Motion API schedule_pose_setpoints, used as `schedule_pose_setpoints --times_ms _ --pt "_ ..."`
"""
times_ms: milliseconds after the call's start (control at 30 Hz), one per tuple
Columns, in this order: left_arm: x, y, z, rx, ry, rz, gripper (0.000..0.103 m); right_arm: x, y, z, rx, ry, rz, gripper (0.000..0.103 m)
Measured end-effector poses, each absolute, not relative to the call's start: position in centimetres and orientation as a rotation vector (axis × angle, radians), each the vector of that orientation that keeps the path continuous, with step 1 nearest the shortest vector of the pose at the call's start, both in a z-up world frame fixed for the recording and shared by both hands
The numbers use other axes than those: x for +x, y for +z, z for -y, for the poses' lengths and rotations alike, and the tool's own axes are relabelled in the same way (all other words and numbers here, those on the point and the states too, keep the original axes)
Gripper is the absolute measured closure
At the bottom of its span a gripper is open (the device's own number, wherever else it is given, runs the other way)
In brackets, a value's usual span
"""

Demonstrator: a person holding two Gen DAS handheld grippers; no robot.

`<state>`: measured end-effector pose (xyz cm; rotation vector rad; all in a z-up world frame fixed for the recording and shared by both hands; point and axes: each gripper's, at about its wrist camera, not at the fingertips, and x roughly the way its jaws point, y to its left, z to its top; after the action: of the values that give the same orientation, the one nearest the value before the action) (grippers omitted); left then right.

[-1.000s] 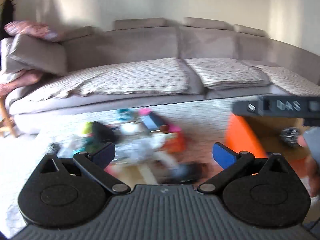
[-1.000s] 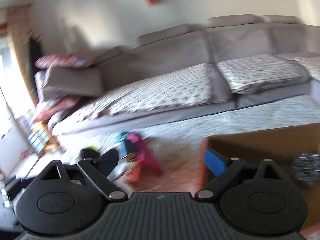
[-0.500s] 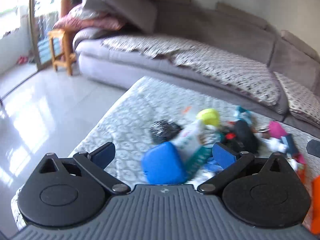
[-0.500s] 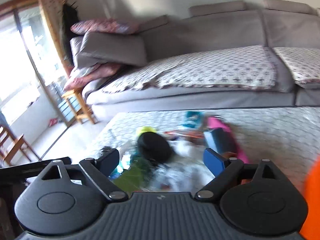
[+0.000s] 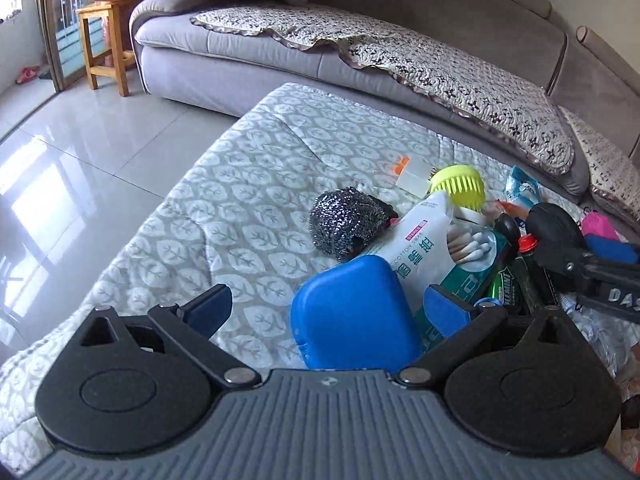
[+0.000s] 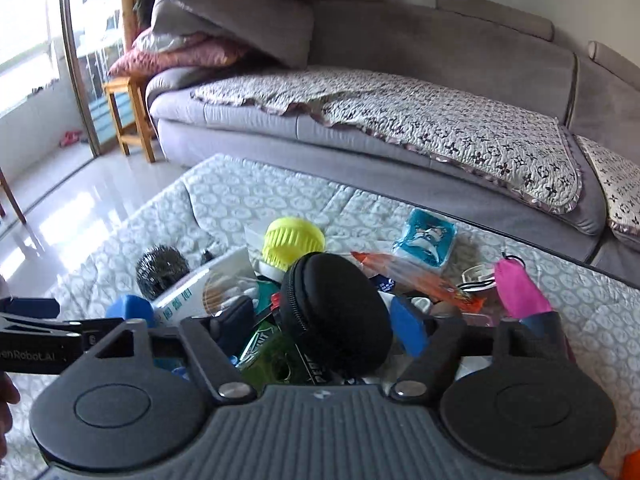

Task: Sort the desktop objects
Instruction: 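Grasp the blue plastic case with the left tool while the right tool grasps the black zippered case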

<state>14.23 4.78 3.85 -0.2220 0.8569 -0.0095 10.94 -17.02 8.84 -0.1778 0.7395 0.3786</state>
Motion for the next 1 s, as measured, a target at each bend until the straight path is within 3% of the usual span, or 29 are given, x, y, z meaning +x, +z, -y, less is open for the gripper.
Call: schedule_pose_setpoints --times_ms 233,400,1000 --pt "14.4 3.0 -5.4 -0.261 -0.038 -0.933 0.003 11.4 9.8 17.0 -0.190 0.365 -0.724 0.062" --pt "14.4 1.4 -4.8 -0.230 -0.061 -0.958 0.020 11.5 10.2 17.1 -0.178 0.364 -0.723 0.067" --pt "9.6 7.7 -2.5 -0.168 -0.012 -0.836 0.021 9.5 13.4 17.7 -0.125 0.370 -0.714 0.069"
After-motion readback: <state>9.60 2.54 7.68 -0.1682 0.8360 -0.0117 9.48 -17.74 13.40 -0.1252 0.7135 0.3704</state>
